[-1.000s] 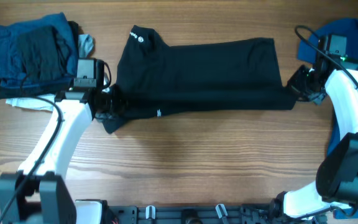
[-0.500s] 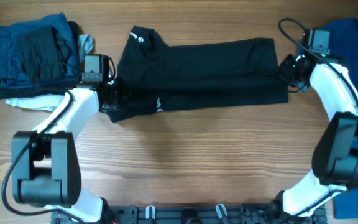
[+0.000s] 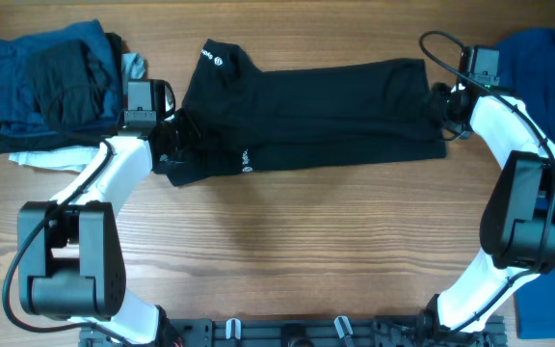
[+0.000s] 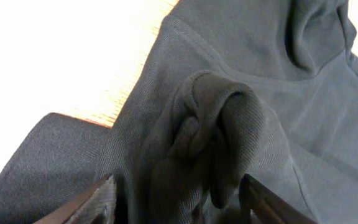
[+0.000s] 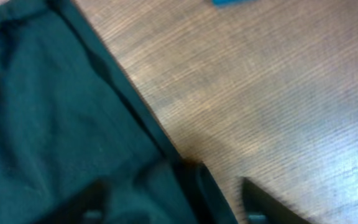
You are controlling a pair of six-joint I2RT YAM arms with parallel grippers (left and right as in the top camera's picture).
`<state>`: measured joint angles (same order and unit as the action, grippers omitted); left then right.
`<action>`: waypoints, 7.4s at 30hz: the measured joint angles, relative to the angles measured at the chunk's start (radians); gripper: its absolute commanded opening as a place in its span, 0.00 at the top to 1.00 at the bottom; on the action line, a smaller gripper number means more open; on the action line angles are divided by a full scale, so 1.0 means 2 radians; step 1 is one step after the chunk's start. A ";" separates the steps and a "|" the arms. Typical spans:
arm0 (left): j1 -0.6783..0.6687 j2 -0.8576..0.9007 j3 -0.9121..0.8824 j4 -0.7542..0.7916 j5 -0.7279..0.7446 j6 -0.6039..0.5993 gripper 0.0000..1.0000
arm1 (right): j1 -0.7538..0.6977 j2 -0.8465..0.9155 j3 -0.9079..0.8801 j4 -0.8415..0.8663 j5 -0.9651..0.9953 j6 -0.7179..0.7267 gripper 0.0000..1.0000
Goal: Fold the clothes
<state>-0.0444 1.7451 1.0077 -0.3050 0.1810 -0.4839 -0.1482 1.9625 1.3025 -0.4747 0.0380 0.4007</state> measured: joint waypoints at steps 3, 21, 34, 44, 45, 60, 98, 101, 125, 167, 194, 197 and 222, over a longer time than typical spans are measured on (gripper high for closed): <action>0.000 0.000 0.015 -0.021 0.000 0.016 0.11 | 0.000 -0.003 0.000 0.008 0.000 -0.033 0.07; -0.057 -0.052 0.142 -0.295 -0.004 0.036 0.96 | 0.004 -0.150 0.010 -0.178 -0.147 -0.134 0.96; -0.064 0.055 0.142 -0.311 -0.033 0.036 0.96 | 0.018 -0.012 0.010 -0.145 -0.127 -0.152 0.96; -0.042 0.103 0.142 -0.280 -0.086 0.036 0.96 | 0.018 0.030 0.010 -0.131 -0.107 -0.154 0.96; -0.040 0.105 0.142 -0.278 -0.088 0.036 0.96 | 0.018 0.030 0.010 -0.144 -0.105 -0.150 0.96; -0.024 0.108 0.143 -0.279 -0.118 0.036 0.96 | 0.020 0.030 0.014 -0.269 -0.058 -0.088 0.96; -0.142 0.102 0.176 -0.294 -0.073 0.113 0.96 | 0.020 -0.083 0.013 -0.246 -0.079 -0.111 0.95; -0.142 0.109 0.176 -0.281 -0.075 0.113 0.96 | 0.020 -0.083 0.013 -0.246 -0.081 -0.111 0.96; -0.142 0.118 0.175 -0.105 -0.117 0.135 0.73 | 0.020 -0.083 0.013 -0.244 -0.083 -0.111 0.95; -0.142 0.108 0.166 -0.149 -0.096 -0.239 0.65 | 0.020 -0.083 0.013 -0.244 -0.083 -0.111 0.94; -0.138 0.108 0.166 -0.155 -0.096 -0.274 0.96 | 0.020 -0.083 0.013 -0.243 -0.083 -0.112 0.95; -0.138 0.108 0.166 -0.148 -0.098 -0.271 0.96 | 0.020 -0.083 0.013 -0.235 -0.083 -0.112 0.96; -0.138 0.101 0.166 -0.088 -0.104 -0.183 0.59 | 0.020 -0.083 0.015 -0.200 -0.120 -0.164 0.95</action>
<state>-0.3202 1.9461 1.3403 -0.4808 -0.0261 -0.8501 -0.1089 1.7962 1.3327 -0.8745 -0.2024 0.0731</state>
